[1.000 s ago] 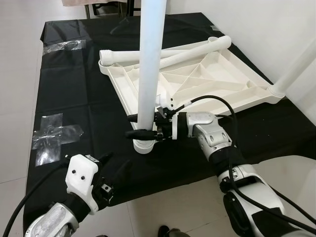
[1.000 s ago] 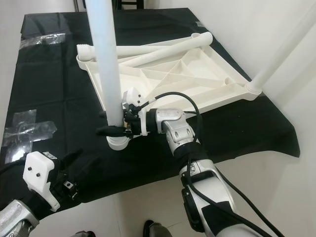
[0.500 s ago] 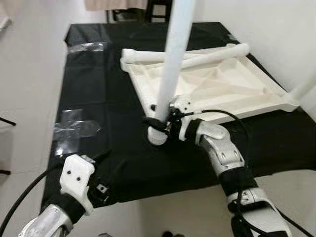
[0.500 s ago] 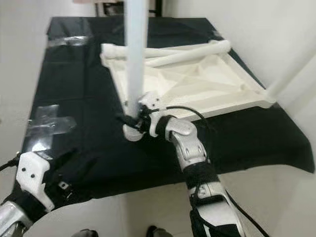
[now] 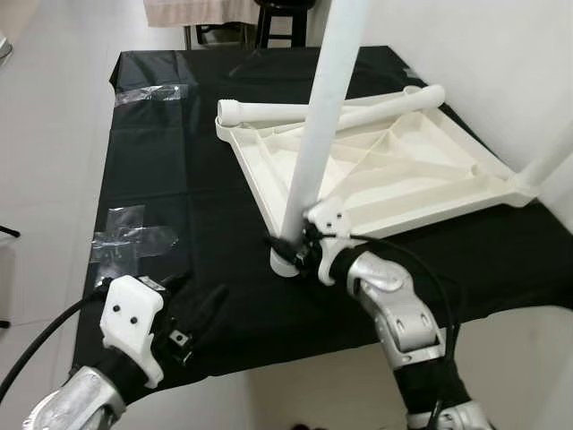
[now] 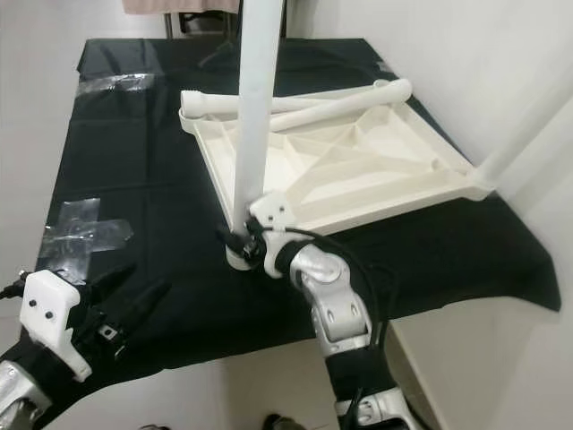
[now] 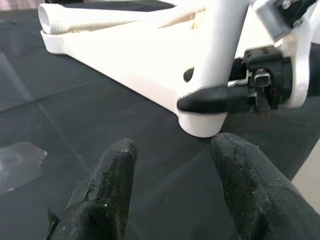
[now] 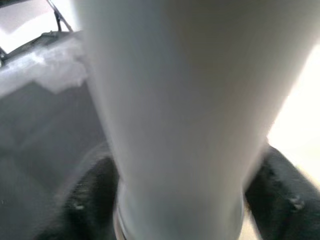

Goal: Building children table

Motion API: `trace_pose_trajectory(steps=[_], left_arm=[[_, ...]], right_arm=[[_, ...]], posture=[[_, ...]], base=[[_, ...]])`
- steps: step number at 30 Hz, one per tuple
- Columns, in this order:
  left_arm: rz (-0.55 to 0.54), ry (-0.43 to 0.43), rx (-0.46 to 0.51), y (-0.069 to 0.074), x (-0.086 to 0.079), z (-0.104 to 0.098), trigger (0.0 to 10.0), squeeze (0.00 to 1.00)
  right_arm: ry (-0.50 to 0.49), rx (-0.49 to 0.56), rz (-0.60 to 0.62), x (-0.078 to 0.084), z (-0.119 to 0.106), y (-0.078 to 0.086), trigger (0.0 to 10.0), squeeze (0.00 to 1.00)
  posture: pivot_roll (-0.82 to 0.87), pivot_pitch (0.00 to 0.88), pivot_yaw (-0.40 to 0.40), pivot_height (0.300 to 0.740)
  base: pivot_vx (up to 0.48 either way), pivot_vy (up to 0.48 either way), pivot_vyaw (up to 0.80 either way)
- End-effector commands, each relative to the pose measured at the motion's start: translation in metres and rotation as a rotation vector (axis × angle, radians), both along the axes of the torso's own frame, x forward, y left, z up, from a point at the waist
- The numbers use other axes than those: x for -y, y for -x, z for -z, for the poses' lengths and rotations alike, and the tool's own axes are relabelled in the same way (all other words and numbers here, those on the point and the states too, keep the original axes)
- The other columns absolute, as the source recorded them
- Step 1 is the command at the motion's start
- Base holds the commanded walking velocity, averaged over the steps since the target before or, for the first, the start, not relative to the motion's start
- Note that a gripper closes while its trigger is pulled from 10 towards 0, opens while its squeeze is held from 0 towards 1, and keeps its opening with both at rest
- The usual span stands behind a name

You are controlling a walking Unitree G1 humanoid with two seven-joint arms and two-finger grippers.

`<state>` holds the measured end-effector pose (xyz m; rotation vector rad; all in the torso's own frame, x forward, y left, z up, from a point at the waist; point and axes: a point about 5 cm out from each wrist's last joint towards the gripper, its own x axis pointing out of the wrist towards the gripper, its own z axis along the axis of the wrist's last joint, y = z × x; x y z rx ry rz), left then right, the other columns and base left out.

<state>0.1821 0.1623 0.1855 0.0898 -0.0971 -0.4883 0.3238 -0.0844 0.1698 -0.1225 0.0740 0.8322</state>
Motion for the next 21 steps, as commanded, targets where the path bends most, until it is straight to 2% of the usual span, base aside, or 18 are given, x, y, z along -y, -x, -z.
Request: trace_pose_trajectory(steps=[1, 2, 3, 4, 5, 9, 12, 13, 15, 16, 21], left_arm=[[0.017, -0.006, -0.021, 0.001, 0.002, 0.003, 10.0, 0.00], [0.019, -0.004, -0.021, 0.000, 0.003, 0.003, 10.0, 0.00], [0.020, -0.003, -0.021, 0.000, 0.003, 0.003, 10.0, 0.00], [0.022, -0.001, -0.020, 0.000, 0.004, 0.003, 10.0, 0.00], [0.022, -0.001, -0.020, 0.000, 0.004, 0.003, 10.0, 0.00], [0.027, 0.006, -0.014, -0.001, 0.007, 0.003, 10.0, 0.00], [0.026, 0.007, -0.013, -0.001, 0.007, 0.003, 10.0, 0.00], [0.025, 0.007, -0.012, -0.001, 0.007, 0.002, 10.0, 0.00], [0.024, 0.007, -0.011, -0.001, 0.007, 0.002, 10.0, 0.00], [0.024, 0.008, -0.010, -0.001, 0.008, 0.002, 10.0, 0.00], [0.026, 0.009, -0.007, -0.002, 0.009, 0.002, 10.0, 0.00]], right_arm=[[-0.085, 0.044, -0.158, -0.008, -0.016, 0.007, 10.0, 1.00], [-0.122, 0.094, -0.248, -0.009, -0.027, 0.010, 10.0, 1.00], [-0.133, 0.116, -0.312, -0.008, -0.031, 0.011, 10.0, 0.75], [-0.123, 0.137, -0.363, -0.007, -0.034, 0.010, 10.0, 0.00], [-0.123, 0.137, -0.363, -0.007, -0.034, 0.010, 10.0, 0.00], [-0.051, 0.139, -0.516, -0.007, -0.032, 0.000, 10.0, 0.00], [-0.051, 0.127, -0.535, -0.008, -0.034, -0.006, 10.0, 0.00], [-0.048, 0.125, -0.549, -0.008, -0.036, -0.010, 3.6, 0.00], [-0.049, 0.123, -0.565, -0.009, -0.037, -0.013, 3.6, 0.00], [-0.058, 0.110, -0.583, -0.008, -0.040, -0.016, 0.0, 0.00], [-0.078, 0.094, -0.615, -0.006, -0.045, -0.024, 0.0, 0.00]], posture=[[0.19, 0.216, -0.111, 0.740], [0.19, 0.215, -0.111, 0.740], [0.19, 0.214, -0.112, 0.740], [0.19, 0.214, -0.112, 0.740], [0.19, 0.214, -0.112, 0.740], [0.20, 0.211, -0.122, 0.740], [0.20, 0.209, -0.123, 0.740], [0.20, 0.209, -0.123, 0.740], [0.20, 0.209, -0.123, 0.740], [0.20, 0.209, -0.123, 0.740], [0.20, 0.208, -0.124, 0.740]], base=[[0.000, 0.000, 0.00], [0.000, 0.000, 0.00], [0.000, 0.000, 0.00], [0.000, 0.000, 0.00], [0.000, 0.000, 0.00], [0.000, 0.000, 0.00], [0.000, 0.000, 0.00], [0.000, 0.000, 0.00], [0.000, 0.000, 0.00], [0.000, 0.000, 0.00], [0.000, 0.000, 0.00]])
